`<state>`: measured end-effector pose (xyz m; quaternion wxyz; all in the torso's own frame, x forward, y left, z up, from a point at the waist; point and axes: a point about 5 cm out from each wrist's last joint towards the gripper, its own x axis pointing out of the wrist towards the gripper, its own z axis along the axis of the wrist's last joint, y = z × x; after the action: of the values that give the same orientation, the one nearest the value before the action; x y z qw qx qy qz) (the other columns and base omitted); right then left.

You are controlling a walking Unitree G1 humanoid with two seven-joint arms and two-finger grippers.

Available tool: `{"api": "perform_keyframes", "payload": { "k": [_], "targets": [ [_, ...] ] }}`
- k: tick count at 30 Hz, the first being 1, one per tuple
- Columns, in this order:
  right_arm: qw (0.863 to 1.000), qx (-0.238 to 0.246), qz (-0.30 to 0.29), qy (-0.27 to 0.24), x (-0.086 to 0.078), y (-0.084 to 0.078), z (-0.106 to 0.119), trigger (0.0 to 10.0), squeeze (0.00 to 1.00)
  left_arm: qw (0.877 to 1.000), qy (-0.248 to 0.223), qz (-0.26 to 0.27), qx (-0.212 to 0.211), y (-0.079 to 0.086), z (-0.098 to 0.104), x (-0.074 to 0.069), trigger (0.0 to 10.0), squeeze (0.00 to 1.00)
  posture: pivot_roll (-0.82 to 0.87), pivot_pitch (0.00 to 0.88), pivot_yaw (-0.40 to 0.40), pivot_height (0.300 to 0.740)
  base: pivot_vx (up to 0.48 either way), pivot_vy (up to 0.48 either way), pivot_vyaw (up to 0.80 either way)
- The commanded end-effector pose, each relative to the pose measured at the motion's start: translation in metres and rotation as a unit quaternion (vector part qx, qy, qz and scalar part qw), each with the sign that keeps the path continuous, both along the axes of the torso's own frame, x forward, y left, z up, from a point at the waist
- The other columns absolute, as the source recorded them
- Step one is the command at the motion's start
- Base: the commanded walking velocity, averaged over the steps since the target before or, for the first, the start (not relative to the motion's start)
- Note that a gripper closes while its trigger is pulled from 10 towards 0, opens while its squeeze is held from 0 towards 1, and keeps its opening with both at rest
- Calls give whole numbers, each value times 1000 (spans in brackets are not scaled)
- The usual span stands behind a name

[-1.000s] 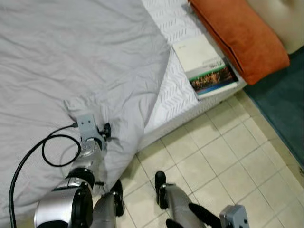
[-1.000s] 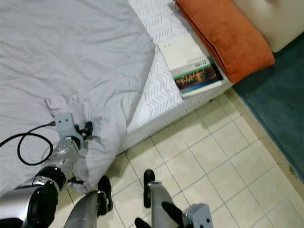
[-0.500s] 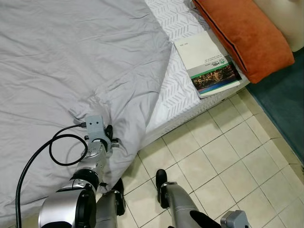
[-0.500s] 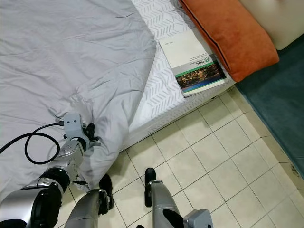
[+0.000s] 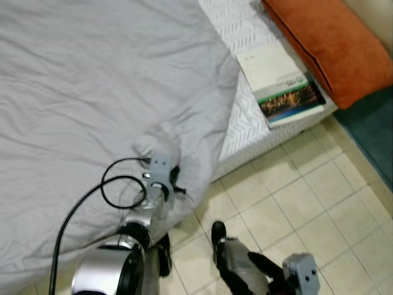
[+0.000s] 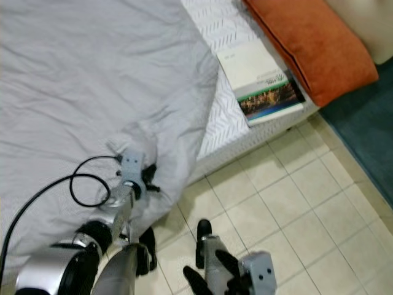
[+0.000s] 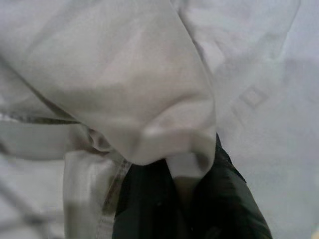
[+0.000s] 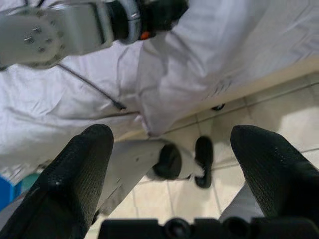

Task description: Clean up the room

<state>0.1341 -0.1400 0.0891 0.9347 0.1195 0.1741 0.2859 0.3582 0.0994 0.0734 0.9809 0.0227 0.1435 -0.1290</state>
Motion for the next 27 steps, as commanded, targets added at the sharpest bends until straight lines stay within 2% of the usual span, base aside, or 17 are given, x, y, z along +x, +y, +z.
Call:
{"api": "perform_keyframes", "payload": {
  "k": [1,3,6,11,17,20,22,23,24,27],
  "targets": [
    [1000,-7,-18,13,1,-5,-8,10000,0,999,21,-18,28,-5,-13,-9,10000,0,-344,396,31,740,0,0,0],
    [999,-11,-31,-5,14,-10,-8,10000,0,1000,10,-22,20,-9,-8,-6,10000,0,-339,350,54,740,0,-231,0],
    [999,-15,-41,-12,19,-14,-10,10000,0,999,9,-29,16,-12,-5,-4,10000,0,-334,321,63,740,0,-469,0],
    [999,-22,-46,-19,25,-17,-14,10000,0,999,0,-35,20,-19,1,-1,10000,0,-333,290,80,740,0,-472,0],
    [998,-22,-52,-28,30,-15,-16,10000,0,996,-5,-79,29,-41,6,-3,10000,0,-343,284,100,740,0,-472,0],
    [998,-22,-52,-30,30,-14,-17,10000,0,995,-5,-90,32,-46,6,-4,10000,0,-347,284,104,740,0,-467,0],
    [998,-22,-52,-31,30,-14,-18,10000,0,992,-1,-117,39,-58,3,-9,10000,0,-354,280,106,740,129,-201,0],
    [998,-24,-50,-32,30,-14,-18,10000,0,987,1,-152,60,-70,-1,-15,10000,0,-357,279,105,740,0,0,0],
    [998,-24,-50,-32,30,-14,-18,10000,0,987,1,-152,60,-70,-1,-15,10000,0,-357,279,105,740,0,0,0],
    [998,-27,-48,-33,29,-15,-18,10000,0,977,16,-201,76,-87,-9,-27,10000,0,-357,279,105,740,0,0,0]
  ]
}}
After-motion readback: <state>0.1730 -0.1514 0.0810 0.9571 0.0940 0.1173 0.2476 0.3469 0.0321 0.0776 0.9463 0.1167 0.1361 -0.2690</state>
